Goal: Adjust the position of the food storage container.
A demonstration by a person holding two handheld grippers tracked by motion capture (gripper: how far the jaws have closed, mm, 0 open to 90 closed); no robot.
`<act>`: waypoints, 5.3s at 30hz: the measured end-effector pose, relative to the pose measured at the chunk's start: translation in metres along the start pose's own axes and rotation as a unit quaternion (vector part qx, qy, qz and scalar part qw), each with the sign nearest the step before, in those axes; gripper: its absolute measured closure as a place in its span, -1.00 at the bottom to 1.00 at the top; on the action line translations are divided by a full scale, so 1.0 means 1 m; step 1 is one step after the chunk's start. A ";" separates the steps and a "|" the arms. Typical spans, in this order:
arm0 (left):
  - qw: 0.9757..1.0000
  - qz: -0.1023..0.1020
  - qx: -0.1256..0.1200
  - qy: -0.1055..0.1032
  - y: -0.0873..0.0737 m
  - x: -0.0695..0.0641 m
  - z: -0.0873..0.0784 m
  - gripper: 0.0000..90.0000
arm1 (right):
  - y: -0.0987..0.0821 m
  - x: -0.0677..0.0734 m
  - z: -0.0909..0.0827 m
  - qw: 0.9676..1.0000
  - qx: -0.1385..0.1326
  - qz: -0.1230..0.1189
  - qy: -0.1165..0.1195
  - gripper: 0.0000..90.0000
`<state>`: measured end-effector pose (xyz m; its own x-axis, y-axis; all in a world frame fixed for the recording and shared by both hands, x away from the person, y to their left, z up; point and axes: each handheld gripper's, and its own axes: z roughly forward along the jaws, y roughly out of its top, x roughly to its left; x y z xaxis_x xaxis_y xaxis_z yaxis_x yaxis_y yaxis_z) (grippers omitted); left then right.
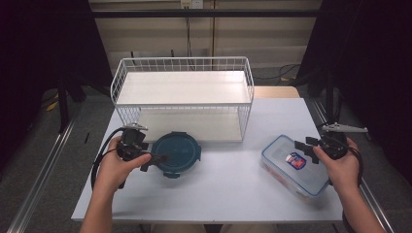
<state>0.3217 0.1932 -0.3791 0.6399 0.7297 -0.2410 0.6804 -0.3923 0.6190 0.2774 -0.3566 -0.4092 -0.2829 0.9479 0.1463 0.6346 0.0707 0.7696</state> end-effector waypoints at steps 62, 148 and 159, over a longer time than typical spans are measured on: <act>1.000 -0.006 0.003 0.004 -0.001 0.002 0.003 -0.89 | 0.021 -0.013 0.039 0.997 0.078 0.006 0.000 1.00; 0.998 0.039 0.004 -0.042 0.027 -0.036 0.042 -0.88 | -0.053 -0.034 -0.066 0.998 0.026 0.055 -0.030 1.00; 0.998 0.046 0.012 -0.045 0.027 -0.035 0.044 -0.88 | -0.071 -0.043 -0.067 0.996 0.044 0.073 -0.029 1.00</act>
<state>0.3338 0.1325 -0.3864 0.7294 0.6365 -0.2506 0.6244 -0.4698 0.6240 0.1962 -0.4236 -0.4285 -0.1432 0.9663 0.2140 0.7271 -0.0439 0.6851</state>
